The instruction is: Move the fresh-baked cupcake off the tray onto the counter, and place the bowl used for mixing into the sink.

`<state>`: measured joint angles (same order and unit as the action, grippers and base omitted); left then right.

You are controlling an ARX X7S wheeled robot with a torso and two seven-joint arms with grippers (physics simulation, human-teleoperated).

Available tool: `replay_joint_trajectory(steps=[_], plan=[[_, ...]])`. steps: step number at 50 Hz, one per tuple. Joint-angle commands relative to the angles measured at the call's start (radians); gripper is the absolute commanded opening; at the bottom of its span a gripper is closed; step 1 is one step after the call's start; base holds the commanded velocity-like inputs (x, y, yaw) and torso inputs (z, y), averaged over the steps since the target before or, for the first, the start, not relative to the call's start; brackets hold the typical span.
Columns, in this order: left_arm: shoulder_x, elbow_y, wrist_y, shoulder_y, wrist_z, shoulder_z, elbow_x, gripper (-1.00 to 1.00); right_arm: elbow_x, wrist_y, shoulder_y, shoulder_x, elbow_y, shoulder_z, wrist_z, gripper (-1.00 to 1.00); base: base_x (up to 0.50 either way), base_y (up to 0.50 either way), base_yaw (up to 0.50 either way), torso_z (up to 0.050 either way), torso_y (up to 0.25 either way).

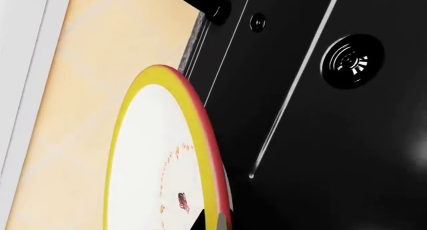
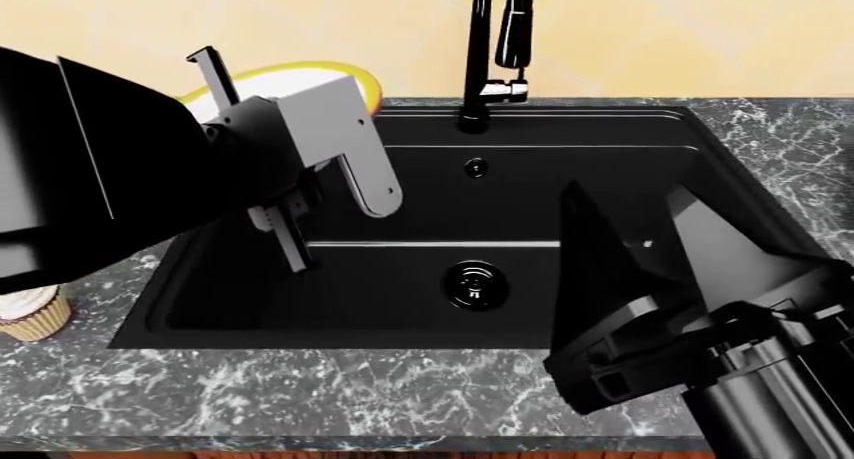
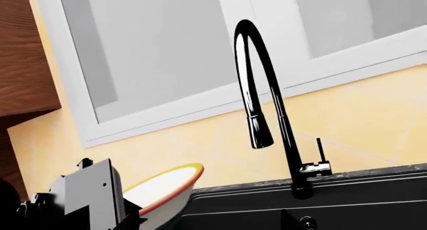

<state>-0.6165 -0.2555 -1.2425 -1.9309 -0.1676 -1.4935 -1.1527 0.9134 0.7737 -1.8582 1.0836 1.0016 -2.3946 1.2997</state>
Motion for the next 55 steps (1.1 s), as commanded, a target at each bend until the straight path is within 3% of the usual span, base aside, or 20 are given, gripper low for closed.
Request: replay_joint_trajectory(steps=[1,16,24,34,55], plan=[[0.0,0.002,0.018,0.01,-0.003,0.002,0.039,-1.0,0.013,0.004,-0.007,0.014,0.002,0.001,-0.014,1.0,0.0,-0.3,0.0,0.0,0.0],[0.002,0.004,0.071,0.048,0.016,-0.005,0.06,-1.0,0.016,0.001,-0.01,0.024,0.004,0.008,-0.017,1.0,0.0,-0.11,0.0,0.0,0.001],[0.068,0.104,0.226,0.123,0.096,-0.028,0.153,-1.0,0.021,0.004,-0.005,0.024,-0.001,0.01,-0.022,1.0,0.0,0.0,0.0,0.0,0.0],[0.169,0.359,0.454,0.249,0.231,-0.043,0.253,-1.0,0.06,0.025,-0.01,0.034,-0.024,0.009,-0.055,1.0,0.0,0.0,0.0,0.0,0.001],[0.185,0.381,0.44,0.298,0.261,-0.085,0.256,-1.0,0.098,0.037,0.001,0.036,-0.051,0.021,-0.078,1.0,0.0,0.0,0.0,0.0,0.0]])
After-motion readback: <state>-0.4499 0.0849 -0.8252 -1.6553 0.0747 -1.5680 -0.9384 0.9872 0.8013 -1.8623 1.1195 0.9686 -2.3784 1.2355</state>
